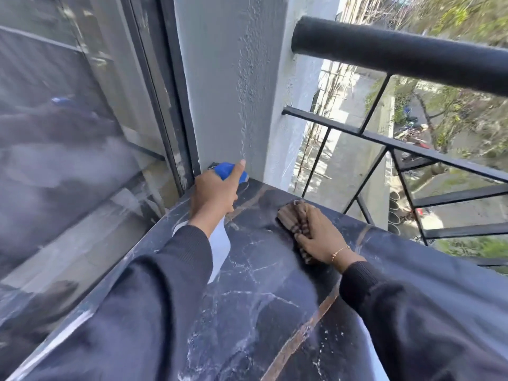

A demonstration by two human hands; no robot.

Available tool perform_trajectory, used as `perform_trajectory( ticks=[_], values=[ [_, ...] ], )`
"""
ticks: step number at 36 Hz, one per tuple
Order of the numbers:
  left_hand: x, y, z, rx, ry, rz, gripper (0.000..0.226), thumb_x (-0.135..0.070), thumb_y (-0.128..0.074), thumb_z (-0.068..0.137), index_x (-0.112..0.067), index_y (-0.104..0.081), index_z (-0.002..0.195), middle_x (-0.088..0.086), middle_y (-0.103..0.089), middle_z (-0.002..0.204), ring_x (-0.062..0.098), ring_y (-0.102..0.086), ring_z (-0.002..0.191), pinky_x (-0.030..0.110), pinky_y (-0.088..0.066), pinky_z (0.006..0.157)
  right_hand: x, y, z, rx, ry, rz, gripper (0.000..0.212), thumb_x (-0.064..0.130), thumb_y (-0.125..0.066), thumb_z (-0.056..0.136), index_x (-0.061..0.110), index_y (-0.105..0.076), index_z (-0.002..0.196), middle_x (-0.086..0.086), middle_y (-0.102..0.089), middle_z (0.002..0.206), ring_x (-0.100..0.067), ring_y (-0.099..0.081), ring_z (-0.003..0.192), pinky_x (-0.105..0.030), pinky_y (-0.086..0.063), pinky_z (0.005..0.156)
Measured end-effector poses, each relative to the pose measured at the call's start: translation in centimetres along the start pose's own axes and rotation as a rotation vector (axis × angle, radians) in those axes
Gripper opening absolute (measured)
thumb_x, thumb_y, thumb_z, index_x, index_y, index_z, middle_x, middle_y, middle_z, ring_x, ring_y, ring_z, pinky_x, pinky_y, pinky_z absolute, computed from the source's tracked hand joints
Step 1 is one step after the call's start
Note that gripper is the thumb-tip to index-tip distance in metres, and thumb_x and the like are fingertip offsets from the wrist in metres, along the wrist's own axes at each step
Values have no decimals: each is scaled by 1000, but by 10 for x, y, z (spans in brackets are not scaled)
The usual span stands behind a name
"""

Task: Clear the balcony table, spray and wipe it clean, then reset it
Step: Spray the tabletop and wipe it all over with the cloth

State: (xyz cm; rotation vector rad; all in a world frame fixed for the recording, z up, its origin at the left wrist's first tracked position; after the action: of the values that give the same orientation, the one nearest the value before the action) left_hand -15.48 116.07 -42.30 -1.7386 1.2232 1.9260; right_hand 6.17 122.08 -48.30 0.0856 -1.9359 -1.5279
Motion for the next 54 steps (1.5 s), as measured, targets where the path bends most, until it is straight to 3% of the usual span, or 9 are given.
perform_trajectory(
  ticks=[4,9,15,22,27,35,40,46,54],
  values=[
    [-3,1,-7,20,-10,-36,48,-61,-59,81,-14,-67,75,-1,-57,46,26,-66,53,35,-57,61,-36,22,-37,-180,-201,69,48,7,-57,79,5,-44,124,-16,-53,122,-33,-48,116,-32,-36,98],
    [-3,8,-8,29,-27,-85,51,-58,-58,83,-8,-71,89,2,-58,51,20,-60,48,18,-45,40,-64,22,-82,-434,-468,141,40,15,-51,66,6,-50,105,-19,-60,105,-39,-55,101,-45,-46,93],
    [2,16,-9,31,-7,-146,47,-57,-58,84,-12,-68,89,3,-57,51,24,-62,54,26,-48,53,-40,1,-104,-537,-624,72,47,11,-58,74,-3,-44,117,-26,-51,117,-40,-45,112,-46,-36,101],
    [4,17,-6,17,5,-169,45,-58,-59,84,-13,-67,86,2,-57,50,22,-59,48,24,-49,51,13,-17,-18,-418,-487,0,56,20,-56,81,-1,-34,127,-23,-43,129,-37,-37,123,-41,-24,112],
    [6,20,-5,3,-10,-199,42,-57,-59,84,-16,-67,85,1,-56,51,18,-52,39,19,-39,39,62,-28,44,-332,-219,116,51,14,-55,78,3,-40,126,-19,-48,125,-34,-41,117,-39,-34,105],
    [7,32,-4,-33,-3,-298,30,-49,-60,87,-25,-59,69,-7,-42,28,26,-56,53,25,-41,45,69,-35,25,16,85,14,70,15,-59,82,11,-24,143,-12,-39,142,-27,-37,130,-27,-30,105],
    [4,32,-12,-37,-12,-284,34,-49,-62,86,-24,-56,63,-8,-46,31,25,-58,54,27,-43,48,23,-10,-26,-24,-33,35,62,12,-59,82,7,-31,137,-13,-44,134,-27,-41,126,-25,-31,101],
    [2,33,-17,-43,-20,-223,36,-57,-58,84,-22,-64,82,1,-56,51,21,-53,44,25,-44,50,-22,16,-87,-280,-234,151,38,0,-56,77,6,-48,114,-12,-59,109,-29,-57,104,-21,-36,83],
    [-4,20,-22,-17,-55,-93,54,-64,-56,81,-11,-63,72,2,-62,55,7,-48,27,18,-43,39,-29,-4,-114,-475,-436,108,36,9,-58,69,4,-50,104,-21,-59,105,-40,-54,101,-44,-46,92]
  ],
)
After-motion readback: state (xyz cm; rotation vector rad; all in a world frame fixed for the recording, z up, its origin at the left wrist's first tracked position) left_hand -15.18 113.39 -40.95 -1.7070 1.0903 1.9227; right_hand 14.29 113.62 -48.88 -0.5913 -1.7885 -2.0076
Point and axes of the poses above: each hand's wrist, its own z-axis towards the middle knuckle, its own y-axis out of the back of the hand, x = y × z, the point moved 8 cm from there along z, towards the middle knuckle
